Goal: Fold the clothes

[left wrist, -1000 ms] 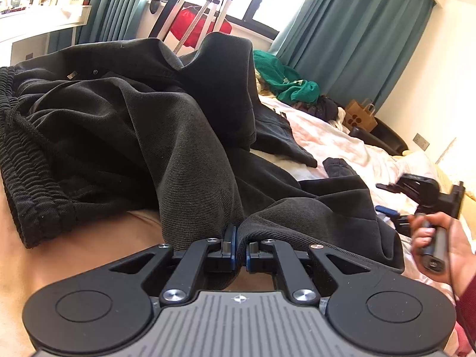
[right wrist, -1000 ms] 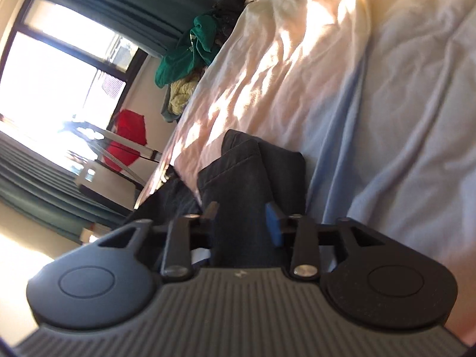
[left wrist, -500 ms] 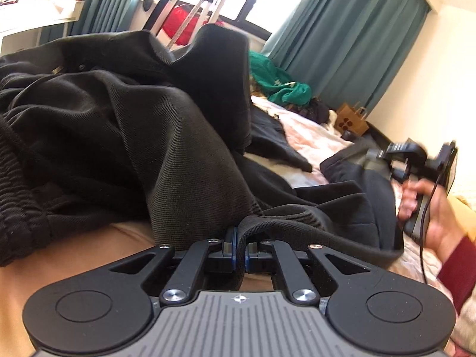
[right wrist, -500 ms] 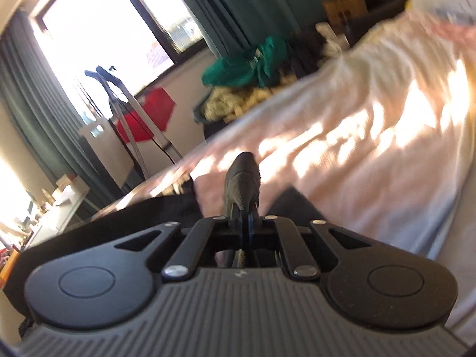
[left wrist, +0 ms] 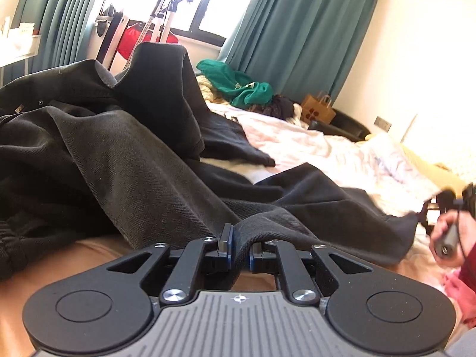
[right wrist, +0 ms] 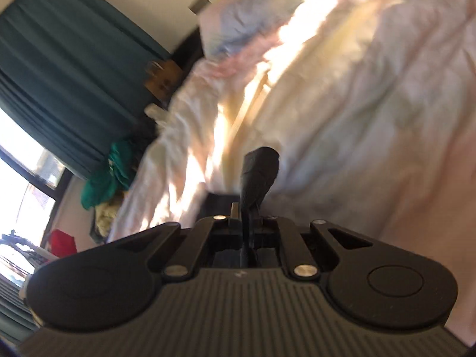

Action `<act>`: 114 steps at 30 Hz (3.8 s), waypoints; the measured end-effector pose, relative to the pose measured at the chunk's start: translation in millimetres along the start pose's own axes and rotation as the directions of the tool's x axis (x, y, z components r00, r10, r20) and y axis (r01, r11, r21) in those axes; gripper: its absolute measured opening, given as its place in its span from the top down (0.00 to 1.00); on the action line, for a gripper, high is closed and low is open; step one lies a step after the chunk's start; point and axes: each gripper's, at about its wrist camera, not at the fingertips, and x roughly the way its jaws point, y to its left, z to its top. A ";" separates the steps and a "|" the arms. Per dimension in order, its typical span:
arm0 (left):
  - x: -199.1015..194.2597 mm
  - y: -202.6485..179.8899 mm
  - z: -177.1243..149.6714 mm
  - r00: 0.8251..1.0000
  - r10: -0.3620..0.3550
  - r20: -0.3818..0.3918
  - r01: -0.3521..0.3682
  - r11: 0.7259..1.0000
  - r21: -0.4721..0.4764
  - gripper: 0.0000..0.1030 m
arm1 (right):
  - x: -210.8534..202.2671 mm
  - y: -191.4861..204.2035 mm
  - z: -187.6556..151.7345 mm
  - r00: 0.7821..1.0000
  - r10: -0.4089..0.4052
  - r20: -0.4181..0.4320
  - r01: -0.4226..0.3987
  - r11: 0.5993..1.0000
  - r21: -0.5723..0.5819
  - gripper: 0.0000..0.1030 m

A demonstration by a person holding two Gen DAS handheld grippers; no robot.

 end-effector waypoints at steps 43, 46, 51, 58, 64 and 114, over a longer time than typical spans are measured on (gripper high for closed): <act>-197.4 217.7 63.5 0.950 0.299 0.090 -0.072 0.491 -0.868 0.86 | 18.5 0.9 16.8 0.993 0.078 0.088 -0.064 0.987 -0.150 0.94; -228.3 223.9 79.3 0.954 0.300 0.019 -0.150 0.529 -0.835 0.86 | 15.4 -1.6 21.6 0.990 0.100 0.102 -0.084 0.986 -0.145 0.94; -236.7 224.4 50.8 0.935 0.325 -0.140 -0.313 0.575 -0.756 0.85 | -5.5 -5.3 27.5 0.984 0.067 0.167 -0.041 0.987 -0.156 0.94; -231.3 236.9 -14.2 0.892 0.370 -0.259 -0.444 0.621 -0.646 0.71 | 21.7 -43.7 21.3 0.997 -0.070 -0.027 0.068 0.993 -0.095 0.93; -249.9 203.3 1.8 0.856 0.465 -0.224 -0.512 0.708 -0.486 0.47 | -3.5 -42.8 23.2 0.995 -0.043 0.090 0.040 0.999 0.030 0.77; 53.9 62.6 48.0 0.938 0.343 0.041 -0.339 0.937 -0.085 0.17 | 120.8 215.2 -247.8 0.838 0.292 -0.461 -0.399 0.904 -0.153 0.39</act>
